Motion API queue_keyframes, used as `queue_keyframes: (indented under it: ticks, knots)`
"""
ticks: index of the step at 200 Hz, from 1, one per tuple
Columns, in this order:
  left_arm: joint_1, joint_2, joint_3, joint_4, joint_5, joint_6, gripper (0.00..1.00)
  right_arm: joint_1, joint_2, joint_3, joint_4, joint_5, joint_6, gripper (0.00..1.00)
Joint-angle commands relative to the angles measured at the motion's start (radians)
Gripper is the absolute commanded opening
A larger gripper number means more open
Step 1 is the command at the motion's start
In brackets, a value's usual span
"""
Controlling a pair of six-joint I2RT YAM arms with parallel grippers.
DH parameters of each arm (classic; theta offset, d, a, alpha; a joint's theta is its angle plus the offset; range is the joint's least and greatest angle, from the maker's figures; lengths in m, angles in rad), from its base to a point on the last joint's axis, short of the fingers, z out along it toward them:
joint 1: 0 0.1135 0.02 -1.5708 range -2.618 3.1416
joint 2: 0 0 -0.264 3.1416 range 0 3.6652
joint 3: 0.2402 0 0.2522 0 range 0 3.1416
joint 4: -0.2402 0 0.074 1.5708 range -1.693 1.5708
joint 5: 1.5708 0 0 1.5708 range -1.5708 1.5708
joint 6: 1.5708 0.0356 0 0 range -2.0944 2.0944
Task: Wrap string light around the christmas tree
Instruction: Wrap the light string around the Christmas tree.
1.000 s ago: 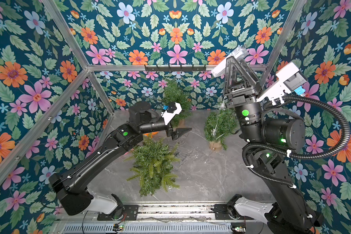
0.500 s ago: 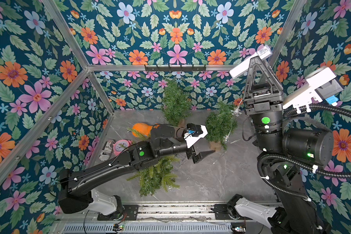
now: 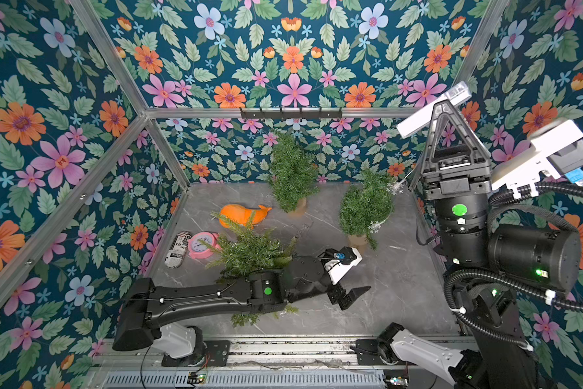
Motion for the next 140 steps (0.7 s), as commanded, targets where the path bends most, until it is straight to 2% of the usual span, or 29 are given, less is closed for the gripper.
queue_keyframes:
  ticks: [1, 62, 93, 140]
  knots:
    - [-0.003, 0.038, -0.017, 0.107, -0.002, 0.019, 0.97, 0.000, -0.004, 0.004, -0.002, 0.008, 0.014, 0.44]
    - [-0.006, 0.181, -0.068, 0.368, -0.075, 0.047, 0.98, -0.001, -0.020, 0.022, -0.027, 0.000, 0.018, 0.44]
    - [-0.007, 0.274, 0.015, 0.368, -0.093, 0.022, 0.98, 0.000, -0.024, 0.050, -0.059, -0.009, 0.014, 0.44]
    - [-0.006, 0.367, 0.077, 0.369, -0.212, 0.037, 0.96, 0.000, -0.037, 0.066, -0.072, -0.022, 0.021, 0.44]
